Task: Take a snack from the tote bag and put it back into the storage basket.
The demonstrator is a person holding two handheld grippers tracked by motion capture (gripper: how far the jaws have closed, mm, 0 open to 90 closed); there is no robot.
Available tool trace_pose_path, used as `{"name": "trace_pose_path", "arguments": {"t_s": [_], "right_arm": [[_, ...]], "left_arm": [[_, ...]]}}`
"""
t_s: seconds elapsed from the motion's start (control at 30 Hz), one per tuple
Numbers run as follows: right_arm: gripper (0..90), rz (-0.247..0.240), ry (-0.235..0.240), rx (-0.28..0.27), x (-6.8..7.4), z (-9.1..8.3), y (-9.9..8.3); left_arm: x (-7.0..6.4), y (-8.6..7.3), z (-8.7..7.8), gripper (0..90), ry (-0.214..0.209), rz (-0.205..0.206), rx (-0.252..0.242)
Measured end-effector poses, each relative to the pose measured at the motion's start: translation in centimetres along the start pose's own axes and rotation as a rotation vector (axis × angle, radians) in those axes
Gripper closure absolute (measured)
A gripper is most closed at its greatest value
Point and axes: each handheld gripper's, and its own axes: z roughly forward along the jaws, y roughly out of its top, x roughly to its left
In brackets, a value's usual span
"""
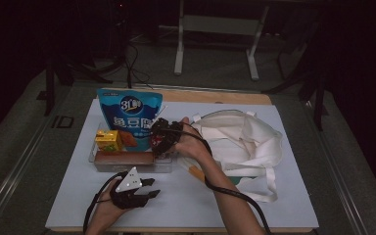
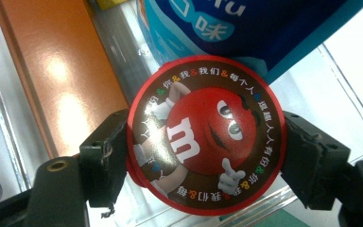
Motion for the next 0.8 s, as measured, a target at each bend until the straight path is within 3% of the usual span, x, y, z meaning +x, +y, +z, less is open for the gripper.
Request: {"name": "trace_pose_path", "arguments": {"t_s": [0.8], "right_arm": [[25.4, -0.004, -0.013, 0.037, 0.28, 0.46, 0.11]], "left_arm": [[0.0, 0.0, 0.02, 55.6, -0.002, -0.001, 0.0]]}}
